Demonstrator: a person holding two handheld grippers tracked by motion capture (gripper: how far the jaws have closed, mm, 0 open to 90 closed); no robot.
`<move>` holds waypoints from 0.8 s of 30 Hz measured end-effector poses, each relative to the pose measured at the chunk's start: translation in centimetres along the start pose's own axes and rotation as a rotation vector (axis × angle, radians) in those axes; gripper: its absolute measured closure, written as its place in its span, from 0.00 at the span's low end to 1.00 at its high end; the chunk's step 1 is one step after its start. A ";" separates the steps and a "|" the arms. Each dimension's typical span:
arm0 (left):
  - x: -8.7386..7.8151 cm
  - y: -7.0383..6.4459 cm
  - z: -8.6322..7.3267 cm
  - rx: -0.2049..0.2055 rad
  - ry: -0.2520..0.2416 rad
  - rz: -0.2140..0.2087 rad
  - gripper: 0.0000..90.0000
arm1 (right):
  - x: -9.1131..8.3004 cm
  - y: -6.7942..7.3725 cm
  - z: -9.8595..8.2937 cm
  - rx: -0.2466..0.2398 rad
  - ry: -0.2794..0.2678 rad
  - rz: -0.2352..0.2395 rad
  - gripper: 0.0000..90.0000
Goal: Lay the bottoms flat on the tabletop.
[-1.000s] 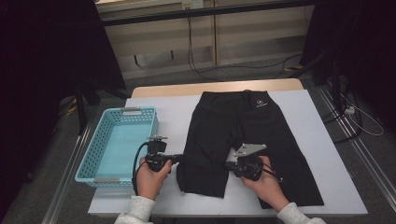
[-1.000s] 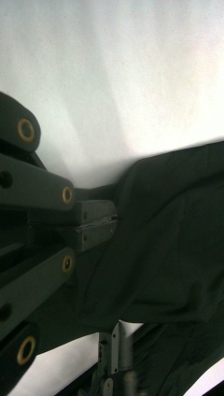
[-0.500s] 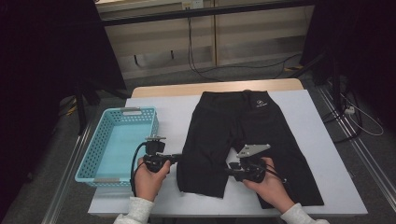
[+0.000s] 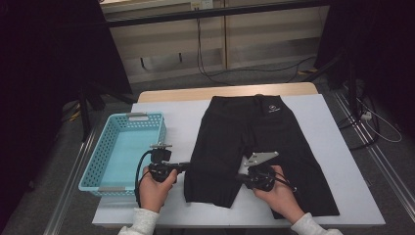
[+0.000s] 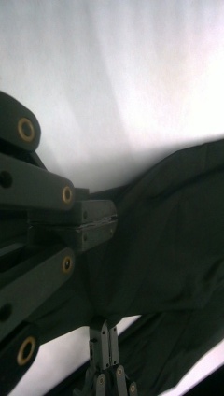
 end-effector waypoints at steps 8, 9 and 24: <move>0.7 -0.5 -0.2 0.016 0.023 0.002 1.00 | -2.2 -1.0 -0.1 0.030 -0.053 0.000 0.97; 0.9 -0.2 -0.3 0.012 0.027 0.030 1.00 | -2.0 -1.0 -0.1 0.027 -0.056 0.000 0.96; 1.2 0.0 -0.6 0.094 -0.002 0.073 0.31 | -1.8 -0.3 -0.1 -0.037 -0.073 -0.037 0.61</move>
Point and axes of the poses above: each handheld gripper's, and its own axes: x roughly forward along the jaws, z roughly out of its top, y roughly to its left, the point moved 7 cm from there along x, roughly forward along the jaws, and after that the axes turned 2 degrees about z, right-handed, at the moved point
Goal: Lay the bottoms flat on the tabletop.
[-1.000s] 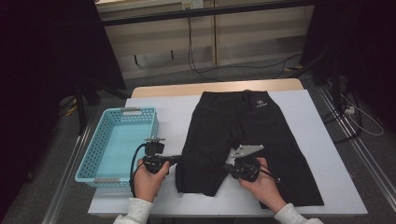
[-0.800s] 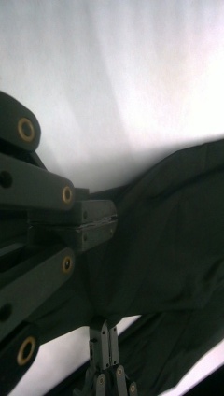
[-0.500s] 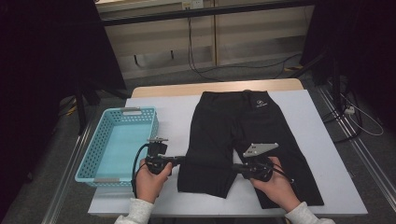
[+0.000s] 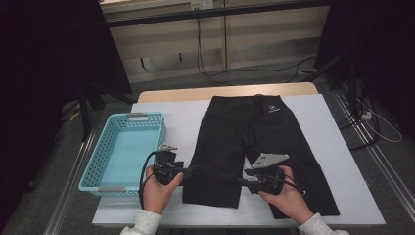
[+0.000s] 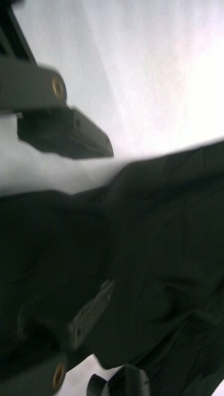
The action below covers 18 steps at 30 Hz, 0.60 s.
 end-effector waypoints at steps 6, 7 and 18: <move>-0.1 -0.2 -1.2 0.037 0.042 0.019 0.23 | -0.2 0.4 -0.1 -0.018 -0.004 0.003 0.55; -0.2 -0.3 -1.4 0.051 0.041 0.022 0.23 | -0.3 0.4 -0.1 -0.016 -0.006 0.002 0.53; -1.0 0.2 -2.9 0.090 0.050 0.069 0.41 | -0.3 1.8 -0.4 -0.064 0.007 0.004 0.44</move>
Point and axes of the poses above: each handheld gripper's, and its own axes: x roughly forward along the jaws, z roughly out of its top, y roughly to its left, the point moved 7 cm from there along x, roughly forward along the jaws, and after that the axes turned 2 degrees about z, right-handed, at the moved point
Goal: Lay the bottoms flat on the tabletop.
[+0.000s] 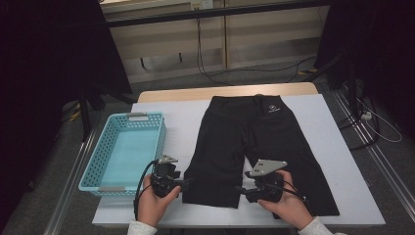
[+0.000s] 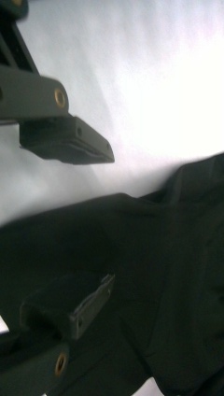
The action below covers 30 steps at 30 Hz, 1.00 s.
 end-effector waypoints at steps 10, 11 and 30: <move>0.7 -0.5 -0.3 -0.007 0.046 -0.038 0.83 | 1.0 2.4 0.2 -0.069 0.023 0.068 0.48; 0.7 -0.6 -0.2 -0.009 0.050 -0.046 0.88 | 1.1 2.5 0.2 -0.071 0.024 0.076 0.49; 1.4 0.2 1.3 -0.036 -0.035 0.028 0.72 | 2.4 3.3 -0.4 -0.134 0.038 0.155 0.65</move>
Point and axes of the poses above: each handheld gripper's, and its own axes: x roughly forward along the jaws, z roughly out of its top, y roughly to its left, the point moved 7 cm from there along x, roughly forward along the jaws, and after that the axes turned 2 degrees about z, right-handed, at the moved point
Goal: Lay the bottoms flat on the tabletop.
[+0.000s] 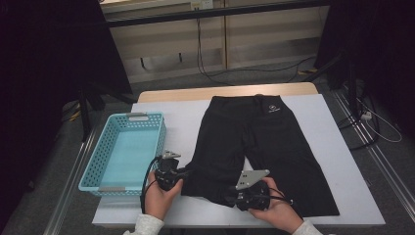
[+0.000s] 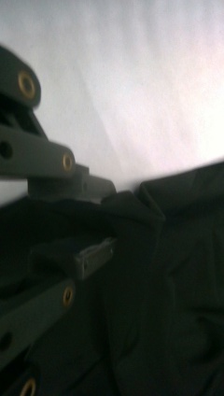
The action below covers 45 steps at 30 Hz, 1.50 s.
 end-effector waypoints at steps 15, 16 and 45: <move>-0.6 0.1 -1.7 0.025 0.062 0.039 0.48 | 1.8 2.0 1.0 -0.045 -0.011 0.019 0.47; -0.4 0.0 -1.7 0.012 0.056 0.043 0.49 | 1.9 2.0 1.1 -0.052 -0.018 0.010 0.50; -2.7 -1.0 -1.9 -0.032 0.154 -0.064 0.98 | 0.8 3.8 1.8 -0.031 -0.025 0.162 0.99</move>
Point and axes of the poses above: each handheld gripper's, and its own axes: x roughly forward along the jaws, z roughly out of its top, y roughly to its left, the point moved 7 cm from there along x, roughly forward along the jaws, and after that the axes turned 2 degrees about z, right-handed, at the moved point
